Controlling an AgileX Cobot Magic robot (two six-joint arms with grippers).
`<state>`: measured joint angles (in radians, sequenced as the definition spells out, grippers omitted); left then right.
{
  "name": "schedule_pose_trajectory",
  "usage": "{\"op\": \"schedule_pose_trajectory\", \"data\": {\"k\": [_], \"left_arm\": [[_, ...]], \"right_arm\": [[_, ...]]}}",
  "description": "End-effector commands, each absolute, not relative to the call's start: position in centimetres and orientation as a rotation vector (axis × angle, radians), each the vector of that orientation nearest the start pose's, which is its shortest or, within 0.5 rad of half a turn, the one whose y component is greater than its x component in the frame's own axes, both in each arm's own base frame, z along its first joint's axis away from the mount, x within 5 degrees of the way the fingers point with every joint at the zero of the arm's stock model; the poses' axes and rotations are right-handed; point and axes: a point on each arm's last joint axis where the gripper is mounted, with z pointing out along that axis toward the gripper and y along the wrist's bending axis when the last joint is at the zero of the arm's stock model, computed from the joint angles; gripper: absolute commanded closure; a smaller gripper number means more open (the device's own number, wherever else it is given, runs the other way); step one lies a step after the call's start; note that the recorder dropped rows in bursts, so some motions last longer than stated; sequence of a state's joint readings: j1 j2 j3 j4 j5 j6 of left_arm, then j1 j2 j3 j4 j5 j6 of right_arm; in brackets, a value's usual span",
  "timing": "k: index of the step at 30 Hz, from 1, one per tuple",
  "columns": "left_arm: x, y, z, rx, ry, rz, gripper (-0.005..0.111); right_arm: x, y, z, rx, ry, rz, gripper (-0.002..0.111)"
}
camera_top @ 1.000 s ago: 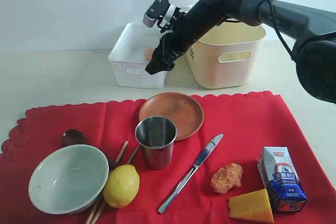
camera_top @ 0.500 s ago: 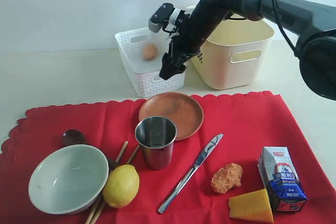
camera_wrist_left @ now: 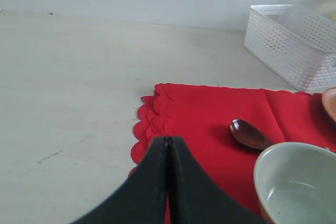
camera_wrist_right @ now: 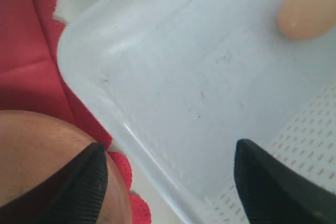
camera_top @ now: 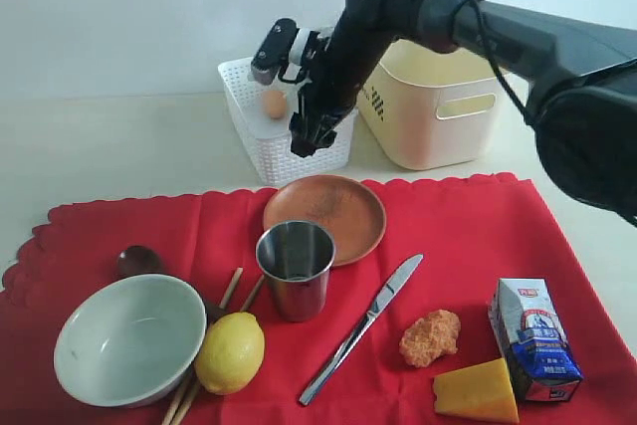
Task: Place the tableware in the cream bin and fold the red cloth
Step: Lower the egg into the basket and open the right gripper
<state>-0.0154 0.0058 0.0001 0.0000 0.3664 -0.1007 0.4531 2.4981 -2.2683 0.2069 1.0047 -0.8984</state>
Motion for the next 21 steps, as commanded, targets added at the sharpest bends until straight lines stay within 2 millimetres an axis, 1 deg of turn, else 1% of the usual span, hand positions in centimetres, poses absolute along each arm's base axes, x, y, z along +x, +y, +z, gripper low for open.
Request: {"op": "schedule_pose_trajectory", "data": {"k": [1,4,8,12,14,17,19,21], "left_arm": [[5.3,-0.1,18.1,-0.08,1.841,-0.083,0.106],[5.3,-0.1,18.1,-0.08,1.841,-0.083,0.106],[5.3,-0.1,18.1,-0.08,1.841,-0.083,0.106],[5.3,-0.1,18.1,-0.08,1.841,-0.083,0.106],[5.3,-0.1,18.1,-0.08,1.841,-0.083,0.106],[5.3,-0.1,18.1,-0.08,1.841,-0.083,0.106],[5.3,-0.1,18.1,-0.08,1.841,-0.083,0.106],[5.3,-0.1,18.1,-0.08,1.841,-0.083,0.106]], "right_arm": [[47.8,26.5,16.2,-1.524,2.145,0.036,0.044],[48.0,26.6,16.0,-1.469,2.157,0.029,0.045],[48.3,26.8,16.2,-1.34,2.192,0.064,0.045],[48.2,27.2,16.3,-1.173,2.263,0.204,0.045],[48.1,27.4,16.4,-1.131,2.286,0.239,0.045],[47.8,27.4,16.2,-1.125,2.323,0.275,0.047],[47.4,27.7,16.2,-1.132,2.341,0.353,0.049],[46.9,28.3,16.3,-1.139,2.345,0.466,0.051]]}}
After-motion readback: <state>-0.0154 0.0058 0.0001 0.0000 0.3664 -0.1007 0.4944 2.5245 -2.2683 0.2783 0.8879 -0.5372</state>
